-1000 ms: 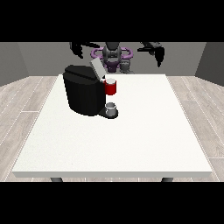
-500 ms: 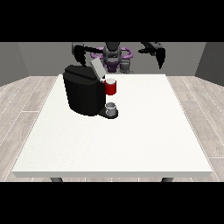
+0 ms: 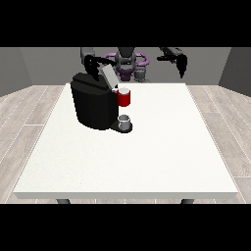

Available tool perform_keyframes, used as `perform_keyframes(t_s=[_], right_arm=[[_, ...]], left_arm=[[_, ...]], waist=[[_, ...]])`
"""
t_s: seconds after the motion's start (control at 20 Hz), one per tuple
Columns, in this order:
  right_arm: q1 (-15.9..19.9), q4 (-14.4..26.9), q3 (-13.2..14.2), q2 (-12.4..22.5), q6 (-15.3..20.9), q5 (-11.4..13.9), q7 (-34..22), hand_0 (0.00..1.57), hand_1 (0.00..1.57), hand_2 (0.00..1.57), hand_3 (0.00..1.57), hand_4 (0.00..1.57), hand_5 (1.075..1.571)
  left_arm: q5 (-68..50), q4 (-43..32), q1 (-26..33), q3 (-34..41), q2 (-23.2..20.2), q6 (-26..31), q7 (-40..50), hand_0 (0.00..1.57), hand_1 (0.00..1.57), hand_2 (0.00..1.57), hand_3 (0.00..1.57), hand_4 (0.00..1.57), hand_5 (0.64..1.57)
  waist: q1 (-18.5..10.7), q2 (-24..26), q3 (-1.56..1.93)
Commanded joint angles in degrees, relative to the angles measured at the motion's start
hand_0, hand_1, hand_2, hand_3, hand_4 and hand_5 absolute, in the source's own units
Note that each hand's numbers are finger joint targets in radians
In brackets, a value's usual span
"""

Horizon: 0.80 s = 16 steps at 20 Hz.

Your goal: Insert the coffee pod into the coffee machine and close the lid

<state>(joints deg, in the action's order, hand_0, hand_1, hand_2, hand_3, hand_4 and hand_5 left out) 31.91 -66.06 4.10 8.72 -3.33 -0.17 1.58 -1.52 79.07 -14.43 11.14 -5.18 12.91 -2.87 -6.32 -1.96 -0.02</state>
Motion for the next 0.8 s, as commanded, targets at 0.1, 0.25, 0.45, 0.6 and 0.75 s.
perform_keyframes(t_s=[0.1,0.25,0.45,0.6,0.75], right_arm=[[4.14,3.44,0.33,-0.45,0.26,0.9,1.38,0.0,0.0,0.0,0.0,0.0,1.571],[3.27,4.35,0.26,-0.35,-0.7,1.09,1.14,0.0,0.0,0.0,0.0,0.0,1.571],[6.19,5.7,-0.57,-1.1,-0.44,2.1,2.12,0.0,0.0,0.0,0.0,0.0,1.571],[7.15,5.44,-1.79,-3.14,1.73,3.29,0.05,0.0,0.0,0.0,0.0,0.0,1.571],[8.72,7.79,0.49,-1.25,0.33,2.29,3.45,0.0,0.0,0.0,0.0,0.0,1.571]], left_arm=[[1.5,-1.21,1.91,-2.02,0.41,-0.63,-4.18,0.0,0.0,0.0,0.0,0.0,1.571],[-0.16,-0.96,1.59,-0.54,-1.36,-0.63,-2.6,0.0,0.0,0.0,0.0,0.0,1.571],[0.53,-2.56,-0.04,-1.06,-1.13,-1.22,-4.14,0.0,0.0,0.0,0.0,0.0,1.571],[0.15,-2.75,0.35,-0.54,-1.3,-1.88,-3.47,0.0,0.0,0.0,0.0,0.0,1.571],[-0.17,-1.22,-0.43,-1.0,-1.9,-1.72,-2.26,0.0,0.0,0.0,0.0,0.14,1.571]], waist=[[-0.34,-2.25,0.02],[0.43,-0.65,0.02],[-0.22,-2.85,0.02],[-0.37,-1.56,0.01],[-1.32,-3.09,0.02]])
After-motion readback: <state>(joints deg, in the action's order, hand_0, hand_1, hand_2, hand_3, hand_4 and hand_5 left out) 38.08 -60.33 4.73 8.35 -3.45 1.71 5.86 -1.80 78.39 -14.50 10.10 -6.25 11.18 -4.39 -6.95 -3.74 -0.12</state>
